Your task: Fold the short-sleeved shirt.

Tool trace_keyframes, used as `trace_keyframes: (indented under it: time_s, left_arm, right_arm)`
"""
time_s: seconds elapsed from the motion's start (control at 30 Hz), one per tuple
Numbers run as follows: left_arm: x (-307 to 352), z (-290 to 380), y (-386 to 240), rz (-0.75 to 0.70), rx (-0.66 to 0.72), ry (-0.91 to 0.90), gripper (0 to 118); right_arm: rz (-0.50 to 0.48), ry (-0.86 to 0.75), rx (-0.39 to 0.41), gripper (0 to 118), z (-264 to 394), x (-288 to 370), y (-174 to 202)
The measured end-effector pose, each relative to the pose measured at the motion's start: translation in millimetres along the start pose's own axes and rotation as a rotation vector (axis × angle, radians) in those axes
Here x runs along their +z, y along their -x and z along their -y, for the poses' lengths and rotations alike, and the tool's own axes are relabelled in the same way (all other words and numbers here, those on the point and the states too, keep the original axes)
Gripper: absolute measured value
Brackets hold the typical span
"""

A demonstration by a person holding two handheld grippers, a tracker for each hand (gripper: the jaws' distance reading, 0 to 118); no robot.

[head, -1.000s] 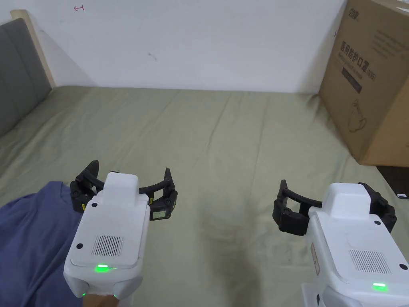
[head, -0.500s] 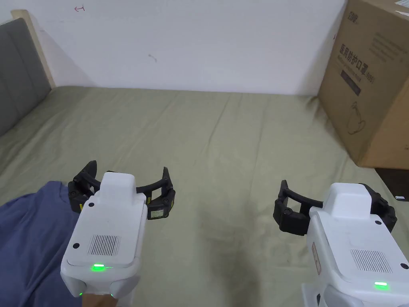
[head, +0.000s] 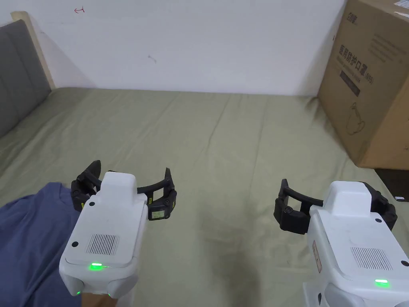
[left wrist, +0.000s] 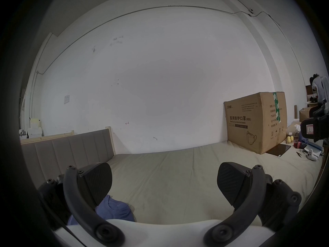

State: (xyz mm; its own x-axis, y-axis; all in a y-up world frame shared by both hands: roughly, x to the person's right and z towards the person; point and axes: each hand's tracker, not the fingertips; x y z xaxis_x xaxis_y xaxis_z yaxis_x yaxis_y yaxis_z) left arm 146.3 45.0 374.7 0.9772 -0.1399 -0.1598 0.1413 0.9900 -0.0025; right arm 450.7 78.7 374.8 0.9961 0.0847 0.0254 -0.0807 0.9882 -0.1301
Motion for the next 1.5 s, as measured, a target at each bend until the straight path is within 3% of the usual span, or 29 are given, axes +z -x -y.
trace_keyframes:
  time_s: [0.07,0.1,0.13,0.2,0.23,0.27,0.3,0.6,0.8,1.5]
  left_arm:
    - [1,-1,0,0.017,0.006,0.003,113]
    - [2,-2,-1,0.025,0.008,0.000,102]
    - [2,-2,-3,0.026,0.006,-0.001,77]
    - [0,-2,-6,0.010,-0.013,0.006,28]
    - [-1,-2,-7,0.006,-0.015,0.011,11]
    - [-1,-2,-6,0.007,-0.010,0.011,6]
    - [-2,-2,-6,0.011,0.002,0.014,1]
    - [-4,-2,5,0.012,0.057,0.041,0]
    - [1,-2,31,-0.051,0.051,0.044,0]
    - [112,14,246,-0.555,0.008,0.136,0]
  right_arm:
    - [0.001,0.006,-0.001,115,0,0,0]
    - [0.000,0.009,-0.003,111,-1,1,0]
    - [-0.004,0.009,-0.006,98,-1,2,0]
    - [-0.010,0.004,-0.006,57,-2,2,0]
    - [-0.011,0.003,-0.002,25,-2,2,1]
    - [-0.015,0.002,0.002,5,-3,1,1]
    - [-0.016,0.000,0.005,2,-3,1,1]
    - [-0.029,0.003,0.005,0,-4,-2,3]
    - [-0.089,-0.002,0.015,0,-10,-12,27]
    - [-0.590,-0.034,0.012,0,-27,-13,245]
